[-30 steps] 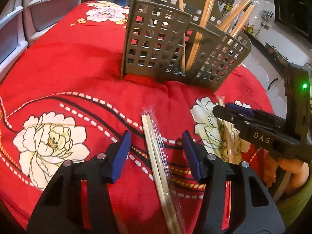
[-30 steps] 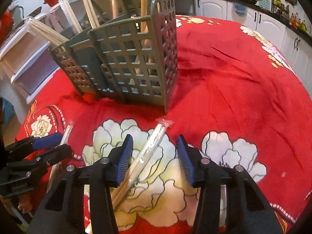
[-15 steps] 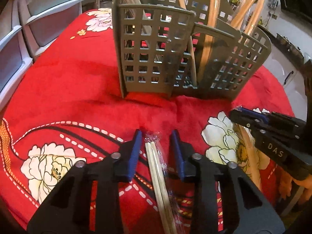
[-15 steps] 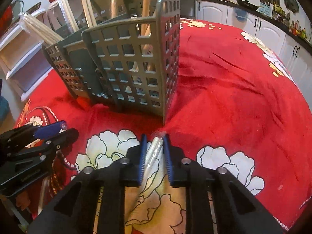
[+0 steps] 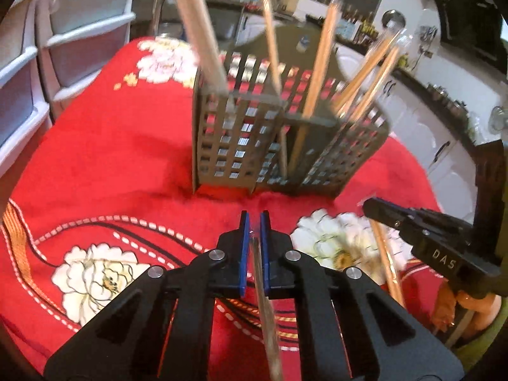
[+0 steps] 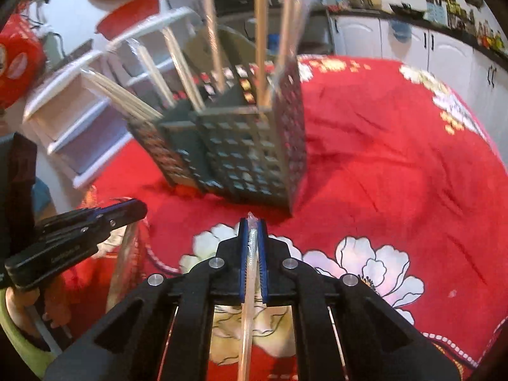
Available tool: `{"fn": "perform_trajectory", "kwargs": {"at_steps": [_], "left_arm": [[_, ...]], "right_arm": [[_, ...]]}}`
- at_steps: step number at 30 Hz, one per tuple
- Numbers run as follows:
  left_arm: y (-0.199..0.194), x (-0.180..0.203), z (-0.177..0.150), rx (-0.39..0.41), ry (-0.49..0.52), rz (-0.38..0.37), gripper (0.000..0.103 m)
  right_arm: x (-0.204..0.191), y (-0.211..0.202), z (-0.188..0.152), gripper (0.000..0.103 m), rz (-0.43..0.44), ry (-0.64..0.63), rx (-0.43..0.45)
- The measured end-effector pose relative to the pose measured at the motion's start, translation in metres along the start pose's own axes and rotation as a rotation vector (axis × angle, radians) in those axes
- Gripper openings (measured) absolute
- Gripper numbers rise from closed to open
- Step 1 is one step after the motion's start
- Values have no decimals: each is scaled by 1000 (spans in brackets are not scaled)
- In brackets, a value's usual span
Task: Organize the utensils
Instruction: 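Close the left gripper on a wrapped chopstick pair while the right gripper grasps another, then lift both held chopstick pairs and carry them over the grey basket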
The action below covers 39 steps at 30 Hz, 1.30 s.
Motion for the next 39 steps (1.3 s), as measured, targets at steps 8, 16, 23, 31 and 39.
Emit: {"fn": "perform_trajectory", "kwargs": {"at_steps": [8,16,23,31,39], "left_arm": [[-47,25,33,131,64,-46,2],[-79,46,63,233,120,-72,1],[-102,59,87,315,151,-91,1],[-120,76,108,376,175,-120,1],[-129,89,127,423,202,-128,1]], "right_arm": [[-17,-56,18,6,69,-25,143],[-24,-102,37,6,91,-40,264],[-28,-134,56,6,95,-53,368],[-25,-159,82,6,95,-42,480],[-13,-169,108,6,89,1,556]]}}
Point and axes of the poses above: each gripper's, at about its wrist camera, not at the fingertips, and y roughly the way its jaws point, x to its right, z to its top, the point moved 1 cm from there along y, roughly the way its jaws point, and after that the axes turned 12 degrees about -z, right-handed, at the moved point
